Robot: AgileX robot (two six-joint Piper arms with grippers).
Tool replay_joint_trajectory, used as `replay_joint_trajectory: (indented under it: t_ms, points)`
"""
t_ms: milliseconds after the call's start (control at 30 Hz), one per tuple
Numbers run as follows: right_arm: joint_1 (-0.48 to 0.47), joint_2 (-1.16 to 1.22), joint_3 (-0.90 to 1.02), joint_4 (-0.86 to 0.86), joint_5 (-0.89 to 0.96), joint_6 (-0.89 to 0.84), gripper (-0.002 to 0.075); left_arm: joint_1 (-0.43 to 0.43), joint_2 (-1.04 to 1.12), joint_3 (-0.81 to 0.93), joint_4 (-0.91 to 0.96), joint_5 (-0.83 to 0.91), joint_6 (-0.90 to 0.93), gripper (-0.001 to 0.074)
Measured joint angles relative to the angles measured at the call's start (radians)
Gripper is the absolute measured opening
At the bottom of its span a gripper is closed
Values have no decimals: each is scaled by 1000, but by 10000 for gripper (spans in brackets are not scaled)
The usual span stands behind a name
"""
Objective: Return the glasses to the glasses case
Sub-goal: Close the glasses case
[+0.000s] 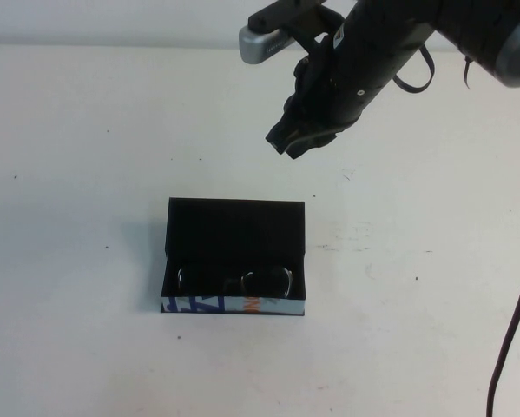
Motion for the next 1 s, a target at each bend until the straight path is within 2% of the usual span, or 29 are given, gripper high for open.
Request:
replay_joint_trajectory:
  t_ms: [133,333,400,500,600,1000]
  points:
    - [0,0,0,2,0,0,-8,0,0,0,-59,-176,-133,-4]
    - [0,0,0,4,2,0,-8,0,0,0,-140,-340,-339,-4]
    - [0,0,0,4,2,2,-8,0,0,0,-142,-323,-453,-4]
    - [0,0,0,4,2,26,-8,-21,53,-39,-154,-199,-580,-4]
    - [0,0,0,4,2,45,-8,-83,184,-101,-184,-120,-588,-4]
    - [0,29,0,-4,2,57,-8,-476,942,-425,-207,-34,-398,-4]
